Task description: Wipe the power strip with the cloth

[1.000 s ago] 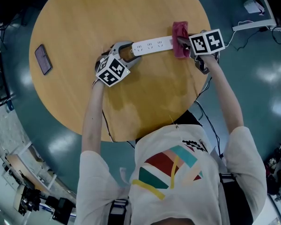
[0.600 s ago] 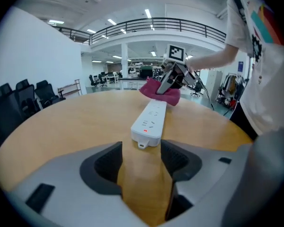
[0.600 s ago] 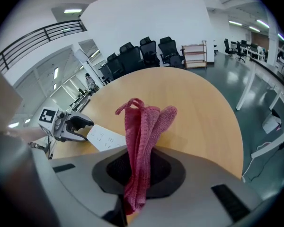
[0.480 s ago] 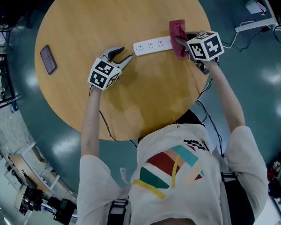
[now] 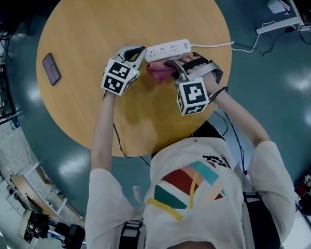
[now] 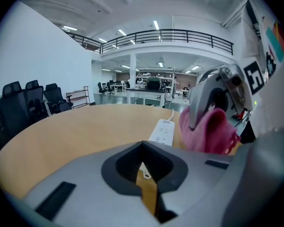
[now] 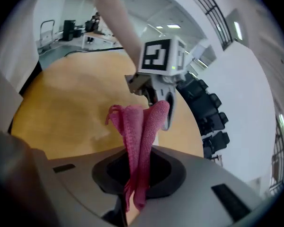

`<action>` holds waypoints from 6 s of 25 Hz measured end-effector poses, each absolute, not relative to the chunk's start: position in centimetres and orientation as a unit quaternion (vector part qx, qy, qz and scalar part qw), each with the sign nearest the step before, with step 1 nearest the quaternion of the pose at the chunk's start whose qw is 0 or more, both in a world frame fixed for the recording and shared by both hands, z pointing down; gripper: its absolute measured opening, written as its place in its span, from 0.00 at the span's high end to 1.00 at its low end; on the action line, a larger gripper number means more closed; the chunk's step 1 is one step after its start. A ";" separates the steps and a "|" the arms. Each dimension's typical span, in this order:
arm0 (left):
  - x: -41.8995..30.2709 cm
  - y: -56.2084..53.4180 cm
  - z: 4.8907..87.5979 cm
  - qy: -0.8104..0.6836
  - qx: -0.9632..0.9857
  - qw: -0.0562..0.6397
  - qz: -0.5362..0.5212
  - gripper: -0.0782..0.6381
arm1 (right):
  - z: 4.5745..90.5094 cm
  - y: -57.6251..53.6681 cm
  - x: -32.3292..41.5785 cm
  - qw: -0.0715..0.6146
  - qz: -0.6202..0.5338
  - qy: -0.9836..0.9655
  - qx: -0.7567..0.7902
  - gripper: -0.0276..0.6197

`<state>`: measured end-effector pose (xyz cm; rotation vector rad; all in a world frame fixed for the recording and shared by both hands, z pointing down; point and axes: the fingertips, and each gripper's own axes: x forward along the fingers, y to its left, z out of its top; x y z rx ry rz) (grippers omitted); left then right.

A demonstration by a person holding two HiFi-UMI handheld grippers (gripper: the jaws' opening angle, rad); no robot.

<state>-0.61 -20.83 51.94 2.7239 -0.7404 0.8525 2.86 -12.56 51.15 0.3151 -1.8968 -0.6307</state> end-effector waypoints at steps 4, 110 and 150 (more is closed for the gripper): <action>0.1 -20.2 53.5 -0.230 0.916 0.095 0.315 0.83 | 53.4 -11.7 0.6 0.547 -0.335 -0.760 0.107 0.90; 0.4 -19.4 54.6 -0.437 0.824 0.102 0.347 0.83 | 56.3 -23.0 11.2 0.608 0.100 -0.767 -0.180 0.90; 1.9 -19.7 58.3 -0.525 0.786 0.230 0.234 0.83 | 60.2 -19.6 -7.2 0.528 -0.420 -0.431 -0.599 0.90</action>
